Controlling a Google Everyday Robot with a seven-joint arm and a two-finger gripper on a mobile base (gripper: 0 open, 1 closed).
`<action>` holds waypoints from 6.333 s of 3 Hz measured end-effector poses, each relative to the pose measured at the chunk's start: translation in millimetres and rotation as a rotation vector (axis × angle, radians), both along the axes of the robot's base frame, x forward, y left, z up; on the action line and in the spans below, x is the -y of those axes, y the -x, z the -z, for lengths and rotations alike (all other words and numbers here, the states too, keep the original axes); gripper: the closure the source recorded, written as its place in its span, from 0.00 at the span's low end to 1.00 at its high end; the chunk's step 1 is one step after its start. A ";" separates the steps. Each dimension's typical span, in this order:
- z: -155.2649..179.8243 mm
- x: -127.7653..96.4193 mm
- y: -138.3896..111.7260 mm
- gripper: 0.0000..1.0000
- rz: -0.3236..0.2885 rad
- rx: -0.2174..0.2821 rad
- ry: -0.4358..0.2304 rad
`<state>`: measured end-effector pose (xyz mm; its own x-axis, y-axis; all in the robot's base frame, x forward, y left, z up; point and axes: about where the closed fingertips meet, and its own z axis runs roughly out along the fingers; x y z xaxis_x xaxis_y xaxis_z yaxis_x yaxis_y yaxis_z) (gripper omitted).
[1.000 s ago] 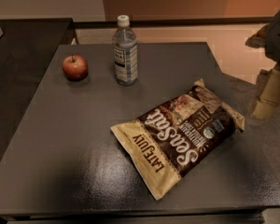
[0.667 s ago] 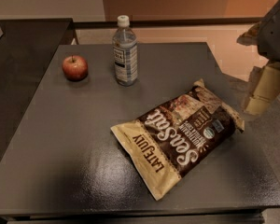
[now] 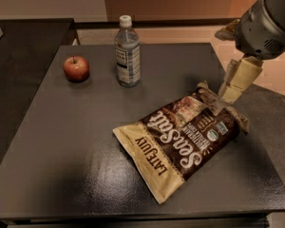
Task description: Knock blue plastic bottle over
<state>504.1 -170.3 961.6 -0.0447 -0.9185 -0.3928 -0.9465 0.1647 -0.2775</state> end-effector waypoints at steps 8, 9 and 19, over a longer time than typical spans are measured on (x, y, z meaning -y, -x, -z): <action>4.5 -173.3 -128.1 0.00 -0.150 -0.072 -0.445; 13.1 -185.8 -133.1 0.00 -0.150 -0.101 -0.470; 6.7 -130.7 -124.2 1.00 -0.132 -0.071 0.003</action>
Offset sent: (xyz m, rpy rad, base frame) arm 0.0816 0.0598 -0.0037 0.2525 -0.0169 0.0384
